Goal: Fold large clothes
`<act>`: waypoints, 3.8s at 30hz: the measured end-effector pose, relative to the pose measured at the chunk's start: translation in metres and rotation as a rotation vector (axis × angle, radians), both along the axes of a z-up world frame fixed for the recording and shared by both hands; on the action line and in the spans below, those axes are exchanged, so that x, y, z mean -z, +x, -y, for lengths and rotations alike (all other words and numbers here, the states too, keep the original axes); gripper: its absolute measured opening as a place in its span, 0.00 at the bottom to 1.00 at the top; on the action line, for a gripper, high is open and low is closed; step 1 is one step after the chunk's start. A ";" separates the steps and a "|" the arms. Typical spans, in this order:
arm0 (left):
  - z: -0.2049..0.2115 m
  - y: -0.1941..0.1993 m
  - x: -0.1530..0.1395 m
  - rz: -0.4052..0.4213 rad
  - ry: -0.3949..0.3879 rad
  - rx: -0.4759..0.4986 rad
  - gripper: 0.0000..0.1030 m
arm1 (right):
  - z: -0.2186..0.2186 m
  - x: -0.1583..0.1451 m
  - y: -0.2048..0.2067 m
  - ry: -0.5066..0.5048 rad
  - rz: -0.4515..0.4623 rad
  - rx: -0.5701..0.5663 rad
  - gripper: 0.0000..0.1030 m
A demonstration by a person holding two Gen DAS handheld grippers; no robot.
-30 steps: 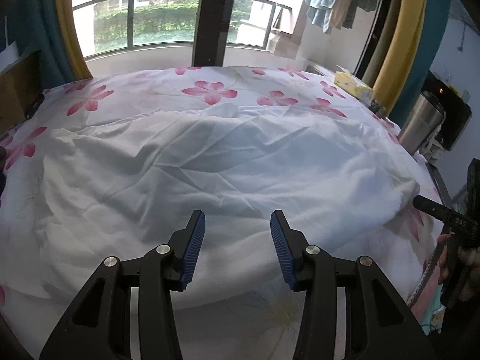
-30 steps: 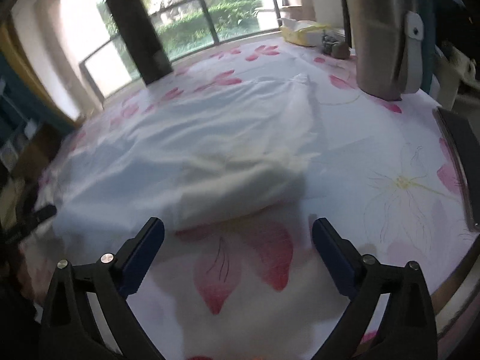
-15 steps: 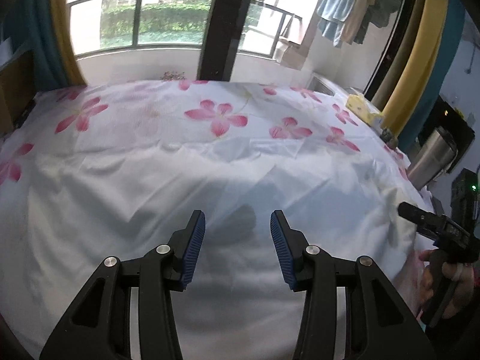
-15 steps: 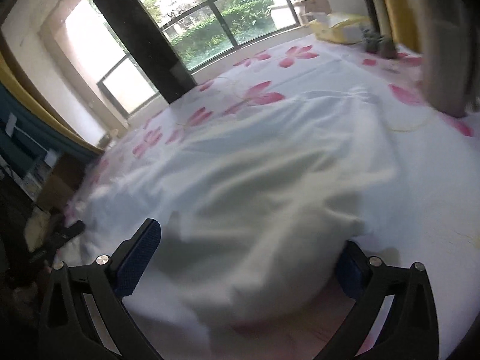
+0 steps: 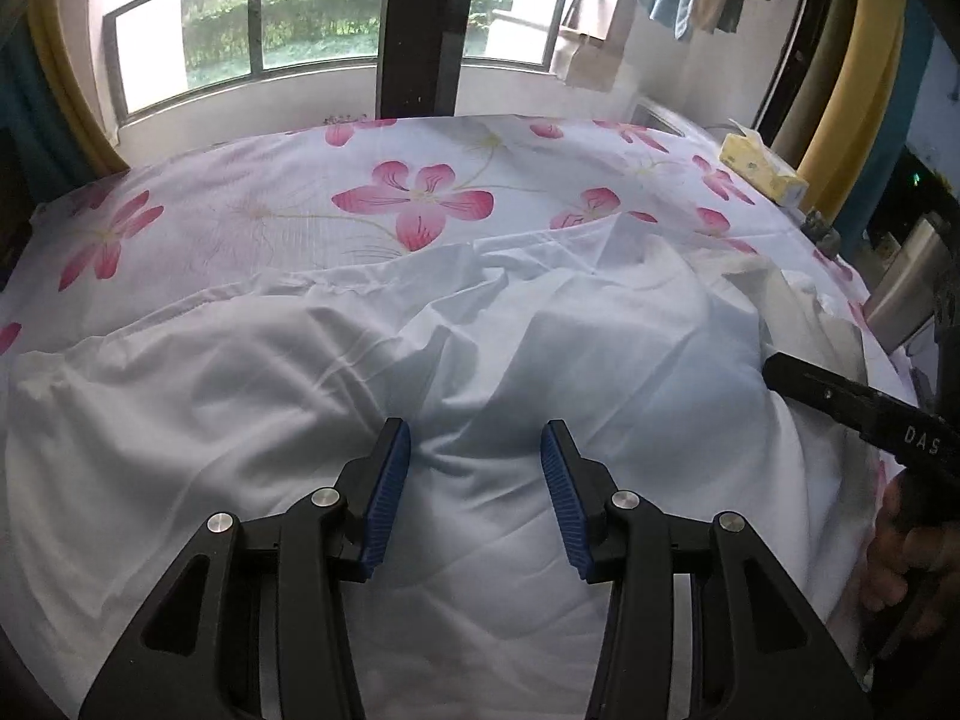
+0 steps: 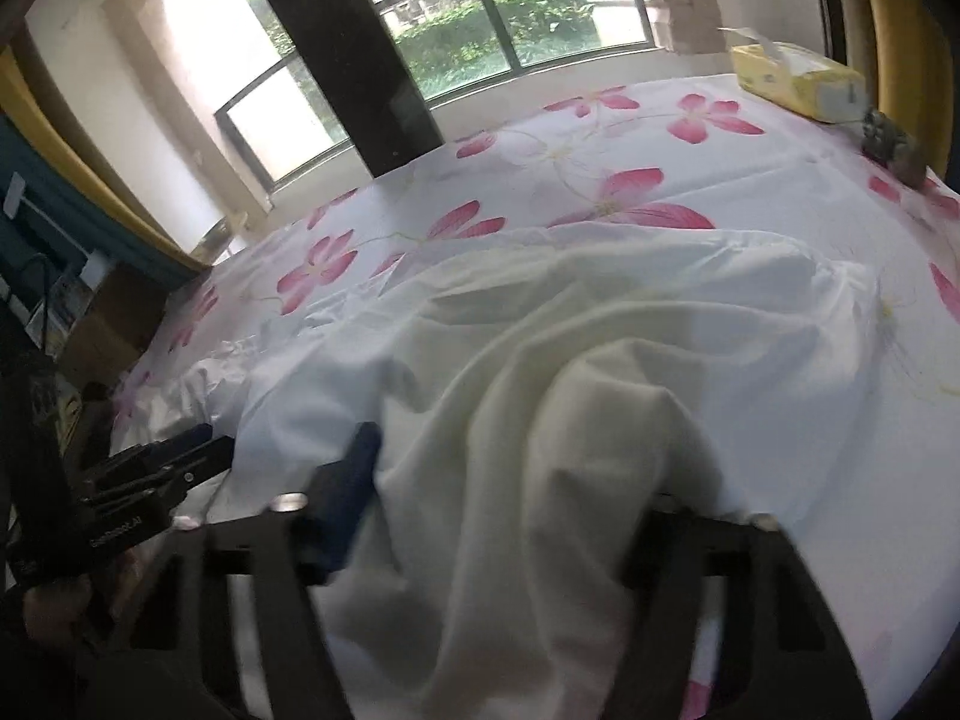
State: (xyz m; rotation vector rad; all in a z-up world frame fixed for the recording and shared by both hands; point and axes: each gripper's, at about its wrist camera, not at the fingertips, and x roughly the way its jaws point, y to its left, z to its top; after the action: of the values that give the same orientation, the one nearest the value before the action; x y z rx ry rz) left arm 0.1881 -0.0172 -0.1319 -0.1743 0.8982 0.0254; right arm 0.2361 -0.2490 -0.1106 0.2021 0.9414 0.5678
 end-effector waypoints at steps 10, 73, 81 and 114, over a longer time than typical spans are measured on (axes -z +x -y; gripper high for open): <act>0.001 -0.003 0.000 0.006 0.042 0.013 0.47 | -0.012 -0.035 -0.017 0.042 0.118 -0.081 0.17; -0.264 -0.199 -0.059 0.189 0.047 -0.430 0.47 | -0.338 -0.026 -0.189 -0.170 0.052 -0.949 0.75; -0.229 -0.182 -0.077 0.240 0.003 -0.318 0.47 | -0.284 -0.079 -0.191 -0.099 0.204 -0.868 0.75; -0.176 -0.094 -0.041 0.030 0.024 -0.084 0.47 | -0.123 -0.048 -0.068 -0.146 0.142 -0.339 0.75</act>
State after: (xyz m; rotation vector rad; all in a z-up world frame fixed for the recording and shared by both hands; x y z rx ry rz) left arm 0.0942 0.1584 -0.0905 -0.1891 0.8597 0.1110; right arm 0.1685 -0.1256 -0.0631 -0.1316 0.8794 0.8102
